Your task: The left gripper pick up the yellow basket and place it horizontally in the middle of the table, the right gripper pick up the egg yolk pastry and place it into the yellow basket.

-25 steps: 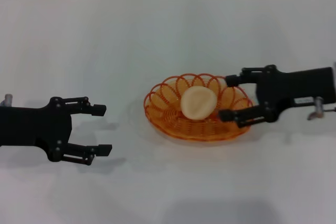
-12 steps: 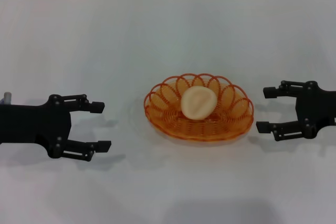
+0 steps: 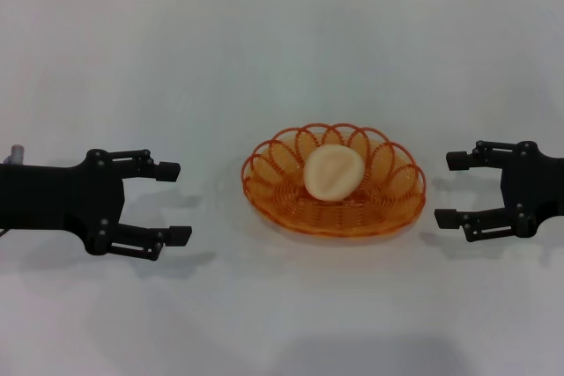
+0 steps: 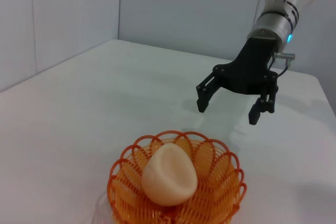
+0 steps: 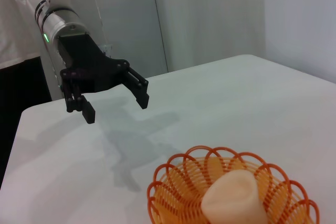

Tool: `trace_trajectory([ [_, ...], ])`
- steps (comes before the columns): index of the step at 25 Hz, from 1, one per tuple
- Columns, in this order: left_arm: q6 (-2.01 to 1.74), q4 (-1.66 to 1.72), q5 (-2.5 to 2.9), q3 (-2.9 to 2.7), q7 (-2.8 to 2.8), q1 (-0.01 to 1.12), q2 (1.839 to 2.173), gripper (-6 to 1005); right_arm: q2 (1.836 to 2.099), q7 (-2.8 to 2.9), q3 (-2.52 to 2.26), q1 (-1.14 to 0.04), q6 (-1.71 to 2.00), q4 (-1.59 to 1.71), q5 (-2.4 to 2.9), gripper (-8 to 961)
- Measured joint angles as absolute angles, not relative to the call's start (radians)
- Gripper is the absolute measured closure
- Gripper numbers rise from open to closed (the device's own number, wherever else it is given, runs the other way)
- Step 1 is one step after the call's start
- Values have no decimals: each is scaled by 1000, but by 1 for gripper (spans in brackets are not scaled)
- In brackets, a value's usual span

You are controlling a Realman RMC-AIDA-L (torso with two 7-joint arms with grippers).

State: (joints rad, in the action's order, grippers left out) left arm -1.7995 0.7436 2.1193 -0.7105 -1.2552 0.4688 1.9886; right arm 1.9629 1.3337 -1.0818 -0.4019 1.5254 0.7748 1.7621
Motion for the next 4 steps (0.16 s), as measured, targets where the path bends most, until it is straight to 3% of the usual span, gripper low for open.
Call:
trace_trajectory([
  [4,-1802,744,2121,-710,-1257,470,1988,124,1962,1333,-1080,-402,1526,775,1763,76],
])
